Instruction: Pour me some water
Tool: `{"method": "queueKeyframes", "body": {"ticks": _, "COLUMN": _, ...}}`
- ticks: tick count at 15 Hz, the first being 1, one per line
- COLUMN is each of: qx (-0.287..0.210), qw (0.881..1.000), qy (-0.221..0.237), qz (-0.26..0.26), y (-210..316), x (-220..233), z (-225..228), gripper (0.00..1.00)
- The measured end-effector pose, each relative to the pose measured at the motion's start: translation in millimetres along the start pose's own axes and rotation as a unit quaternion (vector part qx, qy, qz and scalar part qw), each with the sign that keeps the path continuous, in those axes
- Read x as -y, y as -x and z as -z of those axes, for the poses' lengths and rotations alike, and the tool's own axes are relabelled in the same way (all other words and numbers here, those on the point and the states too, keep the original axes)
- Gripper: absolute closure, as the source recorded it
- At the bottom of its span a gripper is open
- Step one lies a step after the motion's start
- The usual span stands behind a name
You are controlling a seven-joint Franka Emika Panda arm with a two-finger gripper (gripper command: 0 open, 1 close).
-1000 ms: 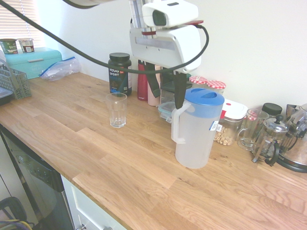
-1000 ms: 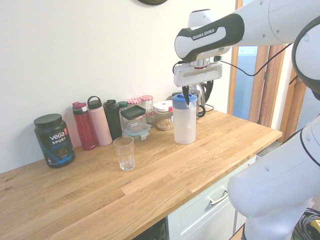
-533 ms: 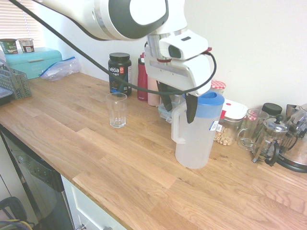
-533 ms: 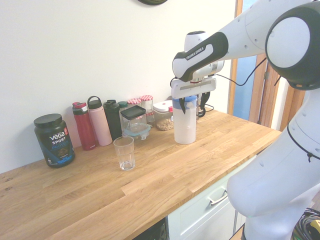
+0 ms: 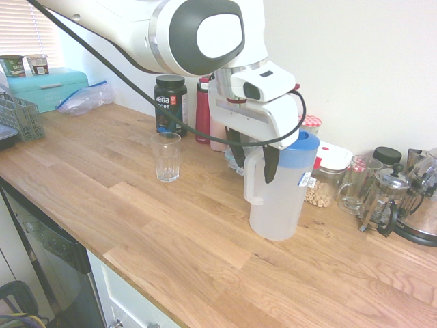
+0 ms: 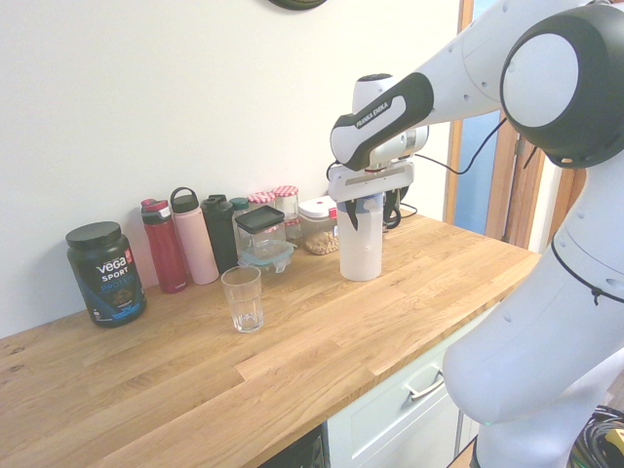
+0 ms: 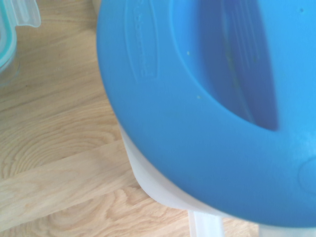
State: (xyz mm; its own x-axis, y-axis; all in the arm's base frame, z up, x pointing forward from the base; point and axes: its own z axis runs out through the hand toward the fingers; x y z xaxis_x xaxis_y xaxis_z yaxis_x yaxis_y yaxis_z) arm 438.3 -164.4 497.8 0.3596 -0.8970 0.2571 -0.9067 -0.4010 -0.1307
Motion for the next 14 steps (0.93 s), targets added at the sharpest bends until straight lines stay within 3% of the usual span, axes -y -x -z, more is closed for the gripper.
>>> {"method": "queueKeyframes", "body": {"ticks": 14, "qx": 0.003, "qw": 1.0, "qy": 0.0, "qz": 0.006, "y": -1.5, "x": -7.2, "z": -0.8, "gripper": 1.0}}
